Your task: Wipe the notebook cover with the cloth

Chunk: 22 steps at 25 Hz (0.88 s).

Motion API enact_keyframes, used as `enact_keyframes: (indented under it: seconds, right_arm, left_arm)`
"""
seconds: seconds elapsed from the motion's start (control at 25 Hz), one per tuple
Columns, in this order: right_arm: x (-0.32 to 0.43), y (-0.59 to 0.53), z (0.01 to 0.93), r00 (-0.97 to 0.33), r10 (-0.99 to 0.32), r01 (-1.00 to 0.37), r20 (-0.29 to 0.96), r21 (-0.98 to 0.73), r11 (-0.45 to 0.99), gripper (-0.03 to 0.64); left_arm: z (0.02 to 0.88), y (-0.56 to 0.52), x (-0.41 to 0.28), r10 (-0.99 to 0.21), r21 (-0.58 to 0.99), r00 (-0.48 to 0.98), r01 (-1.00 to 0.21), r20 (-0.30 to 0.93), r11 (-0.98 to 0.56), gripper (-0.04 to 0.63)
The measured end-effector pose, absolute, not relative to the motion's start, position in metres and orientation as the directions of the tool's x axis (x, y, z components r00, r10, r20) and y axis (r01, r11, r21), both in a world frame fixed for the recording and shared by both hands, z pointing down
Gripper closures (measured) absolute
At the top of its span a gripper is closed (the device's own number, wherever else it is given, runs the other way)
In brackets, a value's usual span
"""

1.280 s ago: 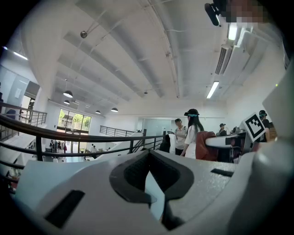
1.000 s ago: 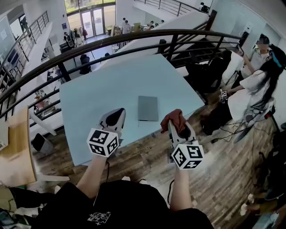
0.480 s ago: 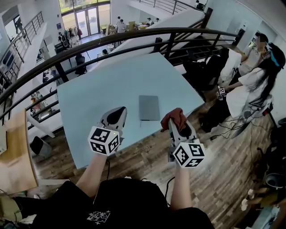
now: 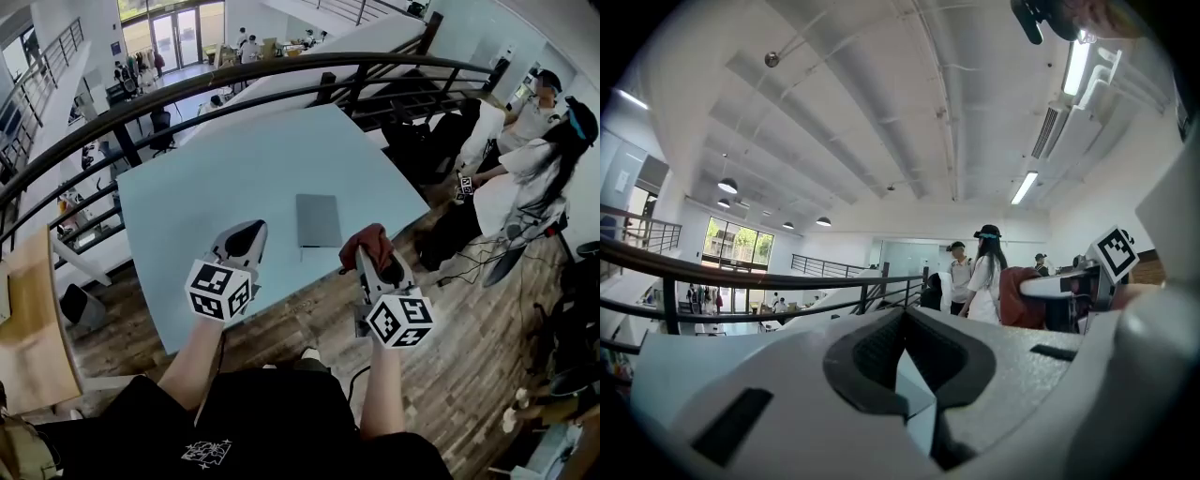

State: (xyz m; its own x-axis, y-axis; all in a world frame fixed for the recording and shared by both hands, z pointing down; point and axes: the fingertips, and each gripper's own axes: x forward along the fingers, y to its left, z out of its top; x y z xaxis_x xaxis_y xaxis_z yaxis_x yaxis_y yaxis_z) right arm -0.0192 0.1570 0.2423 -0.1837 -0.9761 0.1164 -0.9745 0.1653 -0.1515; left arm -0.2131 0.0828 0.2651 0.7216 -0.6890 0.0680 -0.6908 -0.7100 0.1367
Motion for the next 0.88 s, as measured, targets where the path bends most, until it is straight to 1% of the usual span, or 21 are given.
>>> enact_keyframes:
  seconds: [0.2, 0.48, 0.88]
  right_arm:
    - [-0.021, 0.149, 0.243, -0.179, -0.977, -0.975, 0.116, -0.153, 0.16, 0.446]
    - [-0.01, 0.119, 0.257, -0.2, -0.971, -0.969, 0.128, -0.172, 0.177, 0.446]
    - [0.035, 0.05, 0.277, -0.245, -0.958, -0.955, 0.147, -0.205, 0.213, 0.446]
  left_arm:
    - [0.271, 0.075, -0.216, -0.688, 0.151, 0.723, -0.688, 0.063, -0.71, 0.588]
    - [0.283, 0.054, -0.203, -0.687, 0.151, 0.722, -0.69, 0.077, -0.708, 0.588]
    - [0.294, -0.005, -0.156, -0.715, 0.147, 0.693, -0.72, 0.096, -0.678, 0.588]
